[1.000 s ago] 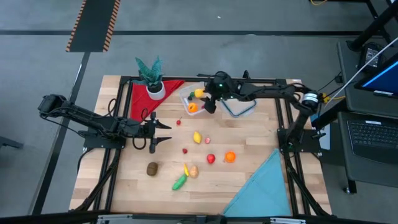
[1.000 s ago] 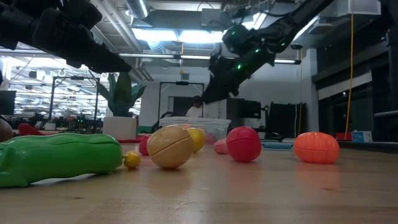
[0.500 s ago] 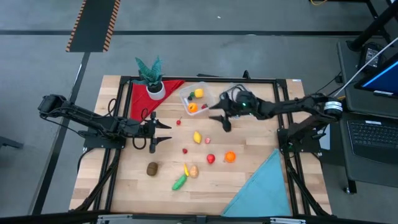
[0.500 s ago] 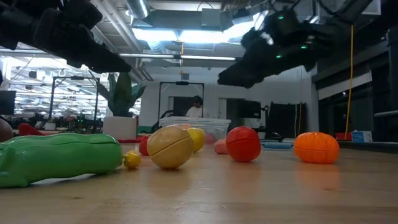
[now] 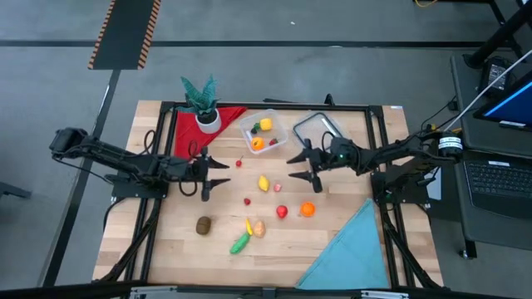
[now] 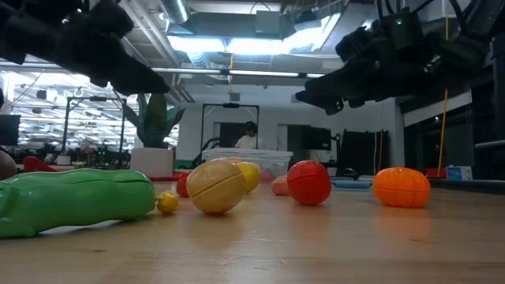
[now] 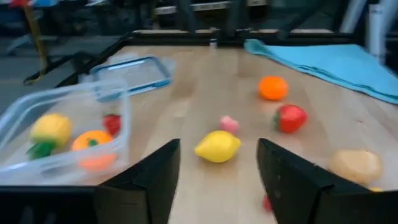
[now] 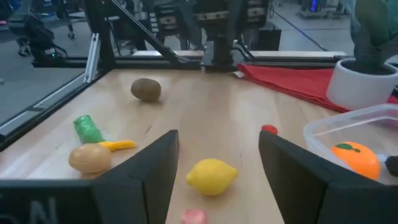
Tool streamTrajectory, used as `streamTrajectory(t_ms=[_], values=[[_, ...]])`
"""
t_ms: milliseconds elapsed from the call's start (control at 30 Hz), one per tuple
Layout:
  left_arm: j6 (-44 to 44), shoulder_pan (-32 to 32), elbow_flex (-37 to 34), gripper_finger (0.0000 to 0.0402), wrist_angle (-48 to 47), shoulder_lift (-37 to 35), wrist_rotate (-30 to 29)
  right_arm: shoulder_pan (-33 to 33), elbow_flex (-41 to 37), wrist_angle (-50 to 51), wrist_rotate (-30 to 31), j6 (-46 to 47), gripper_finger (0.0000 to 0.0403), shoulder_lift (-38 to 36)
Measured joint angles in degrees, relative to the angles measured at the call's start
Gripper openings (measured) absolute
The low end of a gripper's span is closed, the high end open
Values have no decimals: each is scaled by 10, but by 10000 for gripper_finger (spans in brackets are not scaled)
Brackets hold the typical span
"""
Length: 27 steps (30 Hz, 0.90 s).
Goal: Pick and placing Produce into tupperware
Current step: Put the red cherry into the transparent container
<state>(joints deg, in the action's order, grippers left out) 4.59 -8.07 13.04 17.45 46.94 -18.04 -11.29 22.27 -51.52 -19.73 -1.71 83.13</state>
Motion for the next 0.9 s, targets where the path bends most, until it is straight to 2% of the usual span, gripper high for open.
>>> streamTrajectory(t_ms=[233, 500, 900], values=[[30, 47, 0, 204, -7, 17, -29, 0, -2, 12, 1, 44, 225, 0], [67, 73, 3, 204, -8, 92, -28, 0, -2, 16, 4, 42, 225, 0], [72, 112, 96, 204, -22, 239, -26, 0, -2, 25, 6, 42, 225, 0]])
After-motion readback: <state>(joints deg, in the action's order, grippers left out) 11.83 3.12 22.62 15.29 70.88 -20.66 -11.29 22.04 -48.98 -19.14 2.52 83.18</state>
